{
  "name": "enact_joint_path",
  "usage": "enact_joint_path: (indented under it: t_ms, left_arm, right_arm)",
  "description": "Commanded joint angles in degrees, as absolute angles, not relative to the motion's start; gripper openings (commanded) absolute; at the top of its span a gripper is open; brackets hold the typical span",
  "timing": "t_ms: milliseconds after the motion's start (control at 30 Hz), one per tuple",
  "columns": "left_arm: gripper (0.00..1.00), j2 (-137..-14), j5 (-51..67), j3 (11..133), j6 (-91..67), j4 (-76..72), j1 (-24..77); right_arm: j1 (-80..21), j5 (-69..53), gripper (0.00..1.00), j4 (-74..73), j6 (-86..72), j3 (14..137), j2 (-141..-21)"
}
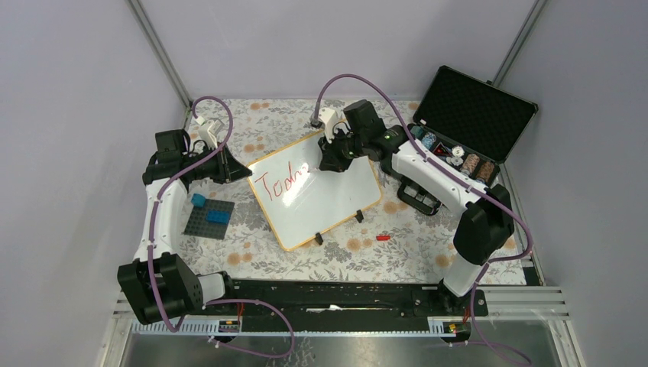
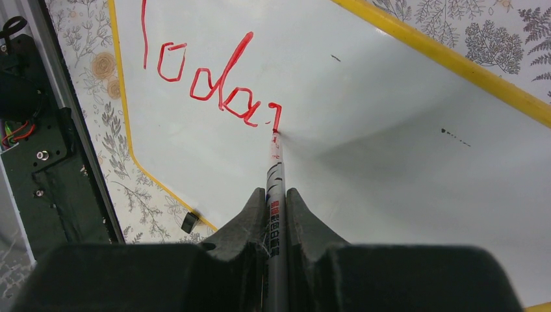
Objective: Write a sentence on the whiteboard
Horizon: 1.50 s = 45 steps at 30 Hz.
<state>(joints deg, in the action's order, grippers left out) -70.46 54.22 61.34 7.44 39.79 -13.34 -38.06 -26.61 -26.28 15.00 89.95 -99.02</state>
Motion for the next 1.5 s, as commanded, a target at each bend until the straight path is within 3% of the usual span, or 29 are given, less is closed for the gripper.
enact_joint_path:
  t_ms: [0,567,1467]
  left_arm:
    - [0.00,-69.43,53.91,61.01,8.09,38.95,-13.16]
    - [0.00,-69.28,53.82,61.00,8.09,38.92,-13.18]
    - [0.00,-69.25,53.62,60.98,8.00,38.93,-13.10]
  right_arm:
    - [-37.22,-24.23,0.00,-24.81,16.11,89.86,-97.73]
    - [-35.80,-23.19,0.00,-24.92,15.47,96.52,-100.63]
    - [-36.50,-26.90,0.00,-25.75,15.73,87.53,-96.16]
